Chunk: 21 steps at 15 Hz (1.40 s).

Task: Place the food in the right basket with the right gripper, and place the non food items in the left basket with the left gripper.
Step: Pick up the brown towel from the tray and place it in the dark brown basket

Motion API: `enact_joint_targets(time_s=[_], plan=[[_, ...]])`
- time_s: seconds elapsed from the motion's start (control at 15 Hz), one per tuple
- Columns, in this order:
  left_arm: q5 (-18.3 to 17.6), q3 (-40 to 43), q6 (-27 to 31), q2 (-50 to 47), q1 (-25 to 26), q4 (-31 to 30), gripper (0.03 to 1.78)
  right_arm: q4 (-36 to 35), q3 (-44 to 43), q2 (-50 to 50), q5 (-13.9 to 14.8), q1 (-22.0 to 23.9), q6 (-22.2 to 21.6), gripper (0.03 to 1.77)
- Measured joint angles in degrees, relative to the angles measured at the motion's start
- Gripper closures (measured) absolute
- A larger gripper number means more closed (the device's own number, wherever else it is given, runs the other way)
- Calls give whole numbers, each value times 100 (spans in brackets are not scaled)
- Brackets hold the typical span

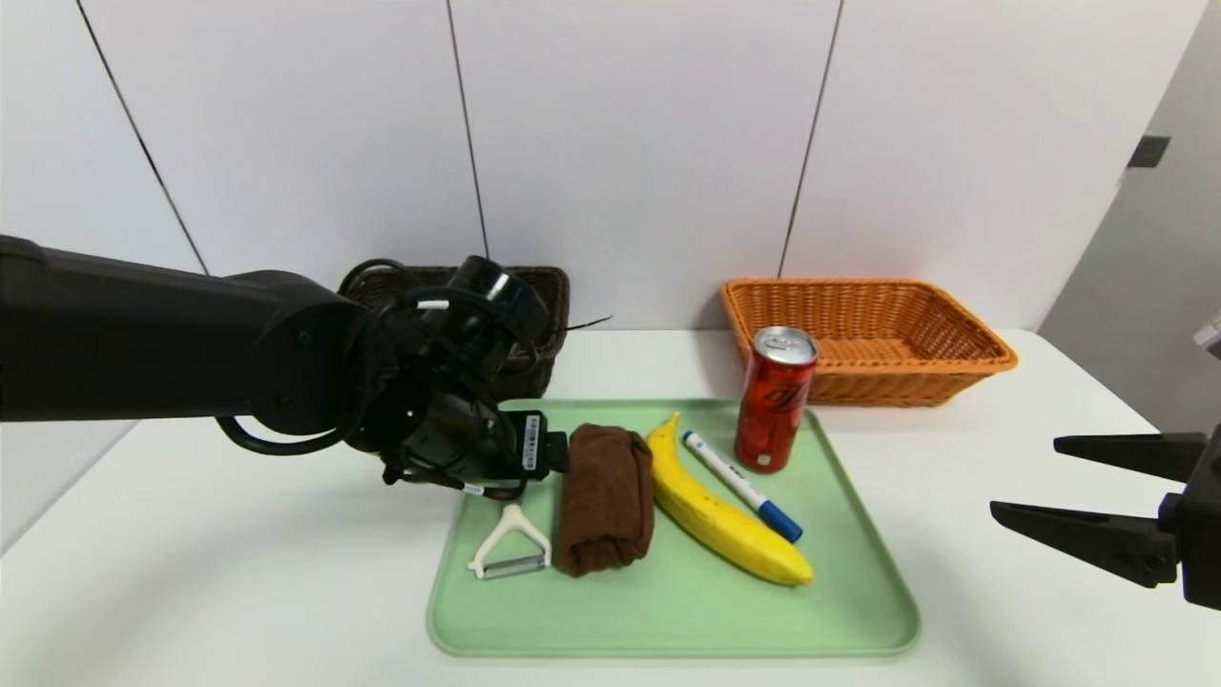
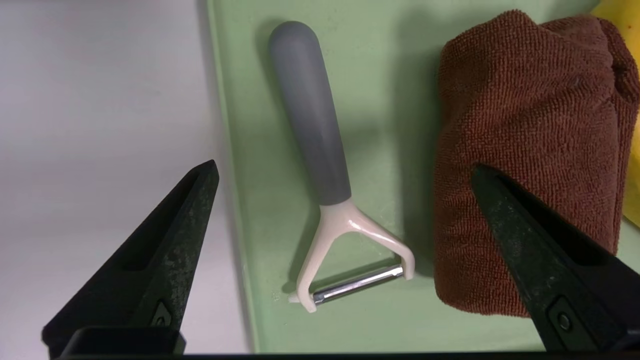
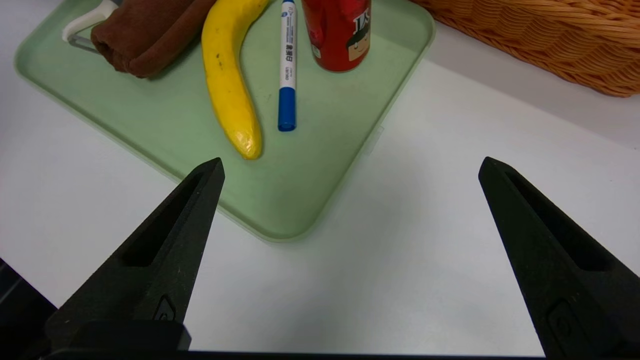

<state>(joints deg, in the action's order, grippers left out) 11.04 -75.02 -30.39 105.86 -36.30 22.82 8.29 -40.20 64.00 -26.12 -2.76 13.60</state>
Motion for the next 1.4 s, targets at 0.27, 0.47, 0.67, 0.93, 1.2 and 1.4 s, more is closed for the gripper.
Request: enact_joint_targets(time_s=[0.27,0.47,0.67,0.93,1.2,1.4], plan=[[-2,-89,-11,122,15,2,3,-101,66,0,2,37,6,4],[-7,-100,-11,163,17,0,3,-557,261,11,16,41,-13,4],[-9,-102,0,194,17,-24,3,-586,319,11,17,41,-13,4],[-5,-155,-4,222,17,-17,3,-586,328,6,20,41,-18,4],[-5,-188,32,22,12,11,3,-586,333,5,17,45,-27,4],[-38,-268,40,-195,-176,30,3,-586,338,2,27,48,-27,4]])
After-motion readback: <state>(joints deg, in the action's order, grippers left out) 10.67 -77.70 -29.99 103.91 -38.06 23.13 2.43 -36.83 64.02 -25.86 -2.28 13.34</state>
